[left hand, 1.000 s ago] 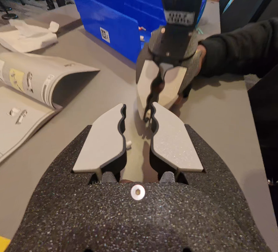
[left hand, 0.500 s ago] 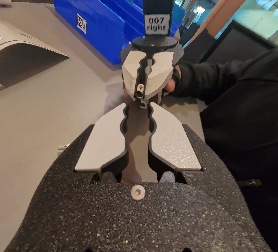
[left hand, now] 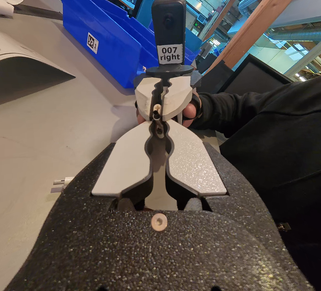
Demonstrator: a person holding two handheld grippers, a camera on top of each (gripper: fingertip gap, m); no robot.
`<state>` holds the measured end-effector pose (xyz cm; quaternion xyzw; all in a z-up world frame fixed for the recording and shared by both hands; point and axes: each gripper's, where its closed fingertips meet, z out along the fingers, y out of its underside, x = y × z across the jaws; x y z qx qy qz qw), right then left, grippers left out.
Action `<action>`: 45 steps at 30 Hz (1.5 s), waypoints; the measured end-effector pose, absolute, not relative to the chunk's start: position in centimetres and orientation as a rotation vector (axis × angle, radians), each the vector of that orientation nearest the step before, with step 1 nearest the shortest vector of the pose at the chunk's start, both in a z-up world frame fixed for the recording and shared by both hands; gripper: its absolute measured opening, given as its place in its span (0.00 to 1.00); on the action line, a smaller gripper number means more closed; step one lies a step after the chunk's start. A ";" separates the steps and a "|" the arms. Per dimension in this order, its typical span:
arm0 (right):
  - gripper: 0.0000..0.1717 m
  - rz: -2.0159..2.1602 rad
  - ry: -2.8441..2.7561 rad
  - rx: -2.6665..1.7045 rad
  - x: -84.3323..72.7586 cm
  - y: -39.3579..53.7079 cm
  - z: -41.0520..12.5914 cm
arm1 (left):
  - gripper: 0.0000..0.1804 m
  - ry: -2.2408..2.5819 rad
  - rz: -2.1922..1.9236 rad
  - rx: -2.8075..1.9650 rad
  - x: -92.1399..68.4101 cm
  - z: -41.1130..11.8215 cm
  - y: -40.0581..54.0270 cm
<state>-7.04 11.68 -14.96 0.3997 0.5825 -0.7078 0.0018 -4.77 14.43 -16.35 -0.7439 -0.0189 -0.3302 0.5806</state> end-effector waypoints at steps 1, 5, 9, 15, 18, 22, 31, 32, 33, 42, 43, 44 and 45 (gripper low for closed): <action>0.04 -2.226 1.828 1.244 -7.0 11.6 -14.9 | 0.04 -0.047 -0.771 -1.735 -4.8 -16.3 14.4; 0.07 -2.232 1.831 1.258 -7.1 11.7 -14.8 | 0.04 -0.051 -0.771 -1.727 -4.9 -16.2 14.4; 0.14 -2.203 1.943 1.308 -7.3 12.3 -15.0 | 0.04 -0.049 -0.760 -1.723 -5.0 -16.2 14.3; 0.23 -1.996 2.366 1.376 -5.2 13.9 -14.6 | 0.04 -0.029 -0.711 -1.738 -5.2 -16.4 14.1; 0.21 -1.702 2.873 1.367 -2.3 17.8 -13.0 | 0.04 0.014 -0.696 -1.744 -4.8 -16.4 14.0; 0.13 -0.783 3.445 1.415 0.4 30.6 -11.2 | 0.04 0.091 -0.683 -1.769 -3.7 -16.8 13.8; 0.10 0.275 3.011 1.046 5.2 43.9 -21.2 | 0.04 0.190 -0.660 -1.810 -2.3 -17.4 13.7; 0.10 0.296 3.010 1.042 5.0 44.3 -21.5 | 0.04 0.187 -0.664 -1.808 -2.4 -17.4 13.7; 0.10 0.299 3.009 1.073 4.6 44.7 -21.6 | 0.04 0.185 -0.668 -1.807 -2.4 -17.3 13.7; 0.14 0.088 2.745 1.466 3.2 45.8 -23.7 | 0.04 0.211 -0.677 -1.806 -2.1 -17.4 13.6; 0.14 0.073 2.732 1.499 2.9 46.0 -23.7 | 0.04 0.216 -0.673 -1.807 -2.0 -17.4 13.5; 0.15 0.042 2.710 1.530 2.7 45.8 -23.7 | 0.04 0.219 -0.670 -1.807 -2.0 -17.4 13.5; 0.16 0.014 2.680 1.565 2.5 45.7 -23.8 | 0.04 0.221 -0.669 -1.807 -2.0 -17.4 13.5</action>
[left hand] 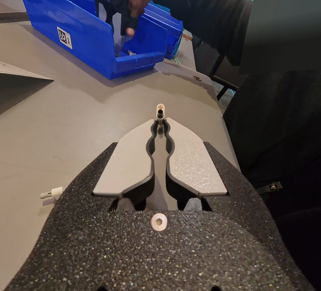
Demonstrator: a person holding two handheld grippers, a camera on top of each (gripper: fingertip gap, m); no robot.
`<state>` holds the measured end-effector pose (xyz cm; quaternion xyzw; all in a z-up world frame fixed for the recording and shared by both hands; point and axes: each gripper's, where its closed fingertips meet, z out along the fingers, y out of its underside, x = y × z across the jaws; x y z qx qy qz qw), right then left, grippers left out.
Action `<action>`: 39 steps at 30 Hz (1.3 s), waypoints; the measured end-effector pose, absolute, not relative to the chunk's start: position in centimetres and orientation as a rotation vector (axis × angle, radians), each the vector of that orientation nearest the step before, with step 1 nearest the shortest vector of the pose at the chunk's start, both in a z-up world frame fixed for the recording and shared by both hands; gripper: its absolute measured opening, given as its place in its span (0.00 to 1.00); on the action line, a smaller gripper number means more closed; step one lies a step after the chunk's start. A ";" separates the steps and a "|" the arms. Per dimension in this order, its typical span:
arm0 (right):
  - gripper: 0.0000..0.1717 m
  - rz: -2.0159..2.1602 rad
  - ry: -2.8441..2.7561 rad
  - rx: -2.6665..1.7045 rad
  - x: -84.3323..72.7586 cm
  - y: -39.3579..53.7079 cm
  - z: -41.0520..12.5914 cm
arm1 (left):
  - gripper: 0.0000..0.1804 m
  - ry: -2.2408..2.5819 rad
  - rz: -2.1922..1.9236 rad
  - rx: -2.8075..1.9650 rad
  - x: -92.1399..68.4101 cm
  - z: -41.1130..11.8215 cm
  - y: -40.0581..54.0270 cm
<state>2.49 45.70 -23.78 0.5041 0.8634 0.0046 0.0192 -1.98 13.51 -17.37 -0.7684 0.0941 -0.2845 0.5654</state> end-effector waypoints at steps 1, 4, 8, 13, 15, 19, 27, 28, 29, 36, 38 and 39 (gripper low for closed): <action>0.17 0.012 2.648 1.595 2.5 45.7 -24.0 | 0.04 0.222 -0.669 -1.807 -2.0 -17.4 13.5; 0.19 0.130 2.600 1.683 2.6 46.8 -24.9 | 0.04 0.220 -0.669 -1.804 -2.0 -17.3 13.5; 0.03 0.097 2.566 1.700 2.9 45.7 -25.0 | 0.04 0.218 -0.671 -1.794 -2.1 -17.2 13.4; 0.02 0.135 2.584 1.750 3.1 45.3 -24.9 | 0.04 0.223 -0.649 -1.801 -2.2 -17.3 13.2; 0.02 0.113 2.600 1.771 3.3 44.5 -24.2 | 0.04 0.225 -0.619 -1.829 -2.4 -17.6 13.1; 0.02 -0.072 2.704 1.795 2.3 39.9 -19.8 | 0.04 0.153 -0.613 -1.890 -3.5 -18.4 13.1; 0.02 -0.626 2.785 1.409 -1.4 22.1 -15.8 | 0.04 -0.004 -0.664 -2.007 -4.8 -19.9 12.7; 0.02 -0.714 2.761 1.362 -2.1 19.7 -16.1 | 0.04 -0.009 -0.664 -2.018 -4.9 -20.0 12.6; 0.02 -0.789 2.735 1.323 -2.8 17.6 -16.6 | 0.04 -0.008 -0.662 -2.035 -5.0 -20.3 12.4; 0.02 -1.079 2.524 1.265 -5.7 11.9 -22.0 | 0.04 0.022 -0.639 -2.085 -5.4 -20.9 11.5; 0.02 -1.130 2.479 1.275 -5.8 11.7 -22.9 | 0.04 0.018 -0.649 -2.088 -5.5 -21.0 11.5; 0.02 -1.143 2.471 1.272 -5.7 11.6 -23.4 | 0.04 0.018 -0.654 -2.089 -5.4 -21.0 11.5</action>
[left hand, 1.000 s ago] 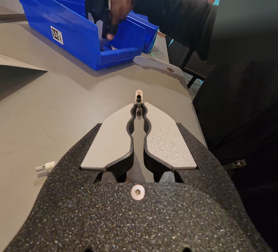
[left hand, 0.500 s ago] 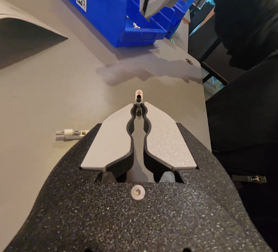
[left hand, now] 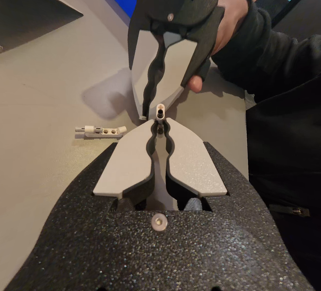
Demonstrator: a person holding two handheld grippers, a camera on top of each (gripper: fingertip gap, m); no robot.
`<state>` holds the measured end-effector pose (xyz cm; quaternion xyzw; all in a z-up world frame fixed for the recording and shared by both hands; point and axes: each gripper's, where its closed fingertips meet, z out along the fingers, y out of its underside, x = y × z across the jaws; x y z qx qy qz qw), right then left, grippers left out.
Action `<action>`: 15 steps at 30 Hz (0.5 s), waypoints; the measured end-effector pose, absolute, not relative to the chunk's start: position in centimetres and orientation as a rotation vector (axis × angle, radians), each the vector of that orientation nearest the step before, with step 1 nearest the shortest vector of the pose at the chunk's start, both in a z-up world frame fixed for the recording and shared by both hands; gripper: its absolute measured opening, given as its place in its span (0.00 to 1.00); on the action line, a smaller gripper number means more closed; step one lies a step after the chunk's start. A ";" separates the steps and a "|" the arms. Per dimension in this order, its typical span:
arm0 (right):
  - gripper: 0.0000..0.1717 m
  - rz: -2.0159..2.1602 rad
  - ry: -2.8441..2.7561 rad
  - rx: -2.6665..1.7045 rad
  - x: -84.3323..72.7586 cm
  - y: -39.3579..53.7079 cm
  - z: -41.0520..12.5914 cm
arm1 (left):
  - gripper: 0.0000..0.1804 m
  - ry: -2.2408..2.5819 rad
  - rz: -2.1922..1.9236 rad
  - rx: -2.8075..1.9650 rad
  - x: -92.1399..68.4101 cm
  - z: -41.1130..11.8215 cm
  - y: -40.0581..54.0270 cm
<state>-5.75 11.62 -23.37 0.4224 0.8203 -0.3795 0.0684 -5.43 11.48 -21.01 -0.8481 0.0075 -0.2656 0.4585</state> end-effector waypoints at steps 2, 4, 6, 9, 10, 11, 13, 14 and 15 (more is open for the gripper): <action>0.02 -1.096 2.490 1.250 -5.2 11.6 -24.6 | 0.04 0.016 -0.657 -2.089 -5.4 -21.0 11.5; 0.03 -1.131 2.504 1.213 -5.2 11.4 -24.6 | 0.04 0.004 -0.656 -2.080 -5.6 -20.9 11.6; 0.04 -1.180 2.495 1.195 -5.3 11.3 -24.5 | 0.04 -0.013 -0.665 -2.065 -5.8 -20.7 11.6; 0.06 -1.261 2.488 1.179 -5.2 11.6 -24.2 | 0.04 -0.029 -0.673 -2.032 -6.2 -20.3 11.7; 0.08 -1.278 2.489 1.177 -5.2 11.8 -24.1 | 0.04 -0.022 -0.664 -2.026 -6.3 -20.2 11.7; 0.10 -1.287 2.500 1.182 -5.2 12.1 -24.0 | 0.04 -0.013 -0.646 -2.023 -6.5 -20.2 11.7; 0.14 -1.308 2.535 1.171 -5.0 12.4 -23.9 | 0.04 0.004 -0.633 -2.013 -6.6 -20.0 11.7; 0.14 -1.332 2.548 1.158 -4.9 12.4 -23.7 | 0.04 0.012 -0.637 -2.009 -6.5 -20.0 11.7; 0.15 -1.354 2.558 1.144 -4.7 12.4 -23.5 | 0.04 0.018 -0.634 -2.006 -6.5 -19.9 11.7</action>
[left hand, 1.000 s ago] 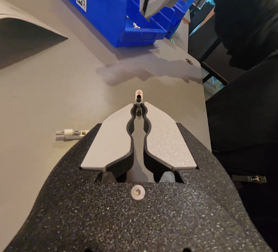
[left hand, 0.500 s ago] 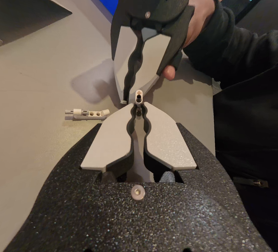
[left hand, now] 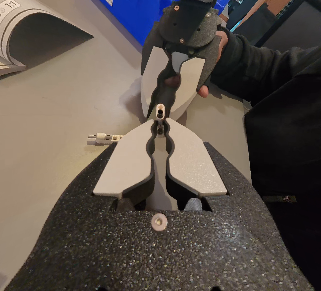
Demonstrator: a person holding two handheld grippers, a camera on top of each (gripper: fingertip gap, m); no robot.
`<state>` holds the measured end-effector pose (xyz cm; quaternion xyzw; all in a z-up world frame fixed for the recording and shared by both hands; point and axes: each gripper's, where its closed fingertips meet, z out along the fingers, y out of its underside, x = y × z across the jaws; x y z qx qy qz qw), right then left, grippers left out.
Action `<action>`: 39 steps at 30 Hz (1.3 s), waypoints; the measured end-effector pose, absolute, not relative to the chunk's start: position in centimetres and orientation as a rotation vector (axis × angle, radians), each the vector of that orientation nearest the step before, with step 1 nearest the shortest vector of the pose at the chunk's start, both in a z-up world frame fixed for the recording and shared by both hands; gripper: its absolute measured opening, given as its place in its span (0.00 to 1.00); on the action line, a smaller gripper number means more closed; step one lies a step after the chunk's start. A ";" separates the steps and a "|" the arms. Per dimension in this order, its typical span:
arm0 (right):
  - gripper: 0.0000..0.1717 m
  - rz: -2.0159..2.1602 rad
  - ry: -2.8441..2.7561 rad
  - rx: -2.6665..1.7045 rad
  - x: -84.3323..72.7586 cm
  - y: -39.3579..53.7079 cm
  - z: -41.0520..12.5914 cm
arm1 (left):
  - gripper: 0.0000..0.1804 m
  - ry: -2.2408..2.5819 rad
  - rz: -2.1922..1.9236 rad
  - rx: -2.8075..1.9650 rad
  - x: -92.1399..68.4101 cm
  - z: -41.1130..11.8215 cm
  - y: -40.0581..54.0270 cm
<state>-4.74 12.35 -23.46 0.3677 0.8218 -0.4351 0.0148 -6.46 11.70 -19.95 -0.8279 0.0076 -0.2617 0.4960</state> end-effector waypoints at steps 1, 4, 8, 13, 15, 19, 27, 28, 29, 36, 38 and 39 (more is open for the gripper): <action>0.16 -1.386 2.565 1.132 -4.7 12.3 -23.2 | 0.04 0.028 -0.629 -2.000 -6.4 -19.9 11.7; 0.17 -1.570 2.548 1.096 -5.0 11.6 -21.6 | 0.04 0.067 -0.607 -1.965 -6.2 -19.4 11.8; 0.17 -1.760 2.438 1.071 -5.2 10.3 -19.8 | 0.04 0.104 -0.605 -1.921 -5.9 -18.8 11.8; 0.11 -1.792 2.468 1.066 -5.2 9.7 -19.5 | 0.04 0.159 -0.608 -1.912 -5.1 -18.7 11.7; 0.08 -1.764 2.488 1.064 -5.0 9.8 -19.7 | 0.04 0.162 -0.617 -1.916 -5.0 -18.8 11.6; 0.04 -1.684 2.526 1.092 -4.9 10.4 -20.2 | 0.06 0.132 -0.609 -1.912 -5.4 -18.7 11.8; 0.04 -1.484 2.619 1.037 -3.5 10.5 -21.3 | 0.08 0.194 -0.590 -1.911 -4.8 -18.7 11.6; 0.04 -1.470 2.627 1.029 -3.4 10.5 -21.5 | 0.08 0.211 -0.586 -1.916 -4.6 -18.8 11.6; 0.05 -1.459 2.636 1.022 -3.3 10.4 -21.5 | 0.07 0.225 -0.583 -1.922 -4.4 -18.9 11.5; 0.05 -1.455 2.674 1.021 -3.5 10.5 -21.7 | 0.04 0.217 -0.589 -1.936 -4.5 -19.0 11.5; 0.06 -1.511 2.665 1.055 -4.0 10.5 -21.2 | 0.04 0.185 -0.605 -1.939 -4.7 -19.0 11.5; 0.06 -1.548 2.648 1.065 -4.2 10.4 -20.9 | 0.04 0.172 -0.609 -1.938 -4.9 -19.0 11.6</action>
